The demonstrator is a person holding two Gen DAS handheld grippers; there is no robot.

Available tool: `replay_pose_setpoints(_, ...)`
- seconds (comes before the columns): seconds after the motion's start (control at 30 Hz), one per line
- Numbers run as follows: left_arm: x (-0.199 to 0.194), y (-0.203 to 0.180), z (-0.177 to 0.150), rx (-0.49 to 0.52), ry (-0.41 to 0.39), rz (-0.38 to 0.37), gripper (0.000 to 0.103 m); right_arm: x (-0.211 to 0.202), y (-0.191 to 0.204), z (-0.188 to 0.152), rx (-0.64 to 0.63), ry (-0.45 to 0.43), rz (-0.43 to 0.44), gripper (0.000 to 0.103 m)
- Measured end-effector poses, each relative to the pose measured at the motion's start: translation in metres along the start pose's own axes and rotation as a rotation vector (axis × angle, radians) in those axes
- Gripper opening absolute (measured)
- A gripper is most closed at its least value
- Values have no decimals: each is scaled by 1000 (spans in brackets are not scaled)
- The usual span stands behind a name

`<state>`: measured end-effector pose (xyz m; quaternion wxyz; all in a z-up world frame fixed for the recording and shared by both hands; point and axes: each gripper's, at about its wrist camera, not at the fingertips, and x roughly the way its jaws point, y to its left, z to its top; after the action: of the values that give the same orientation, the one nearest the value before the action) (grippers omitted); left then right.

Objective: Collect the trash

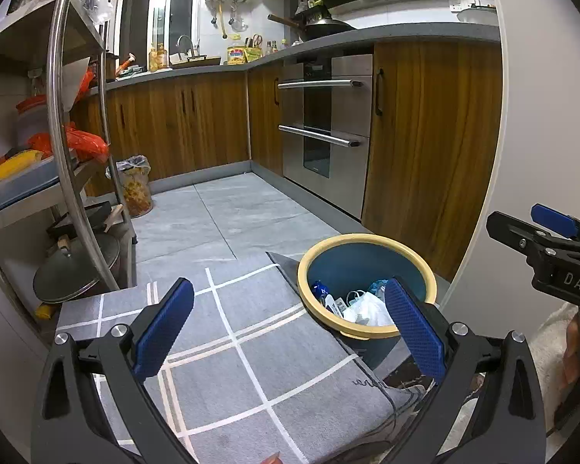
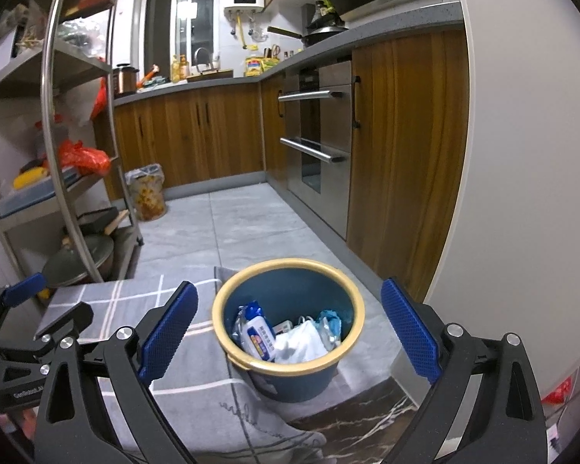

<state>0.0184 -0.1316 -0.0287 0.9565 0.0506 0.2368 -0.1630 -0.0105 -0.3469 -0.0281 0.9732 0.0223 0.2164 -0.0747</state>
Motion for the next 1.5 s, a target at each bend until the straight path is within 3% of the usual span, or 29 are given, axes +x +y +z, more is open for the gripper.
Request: replay_pose_setpoints(1.5, 3, -2, -1, 13, 8, 11, 98, 0, -1, 1, 2, 1, -1, 95)
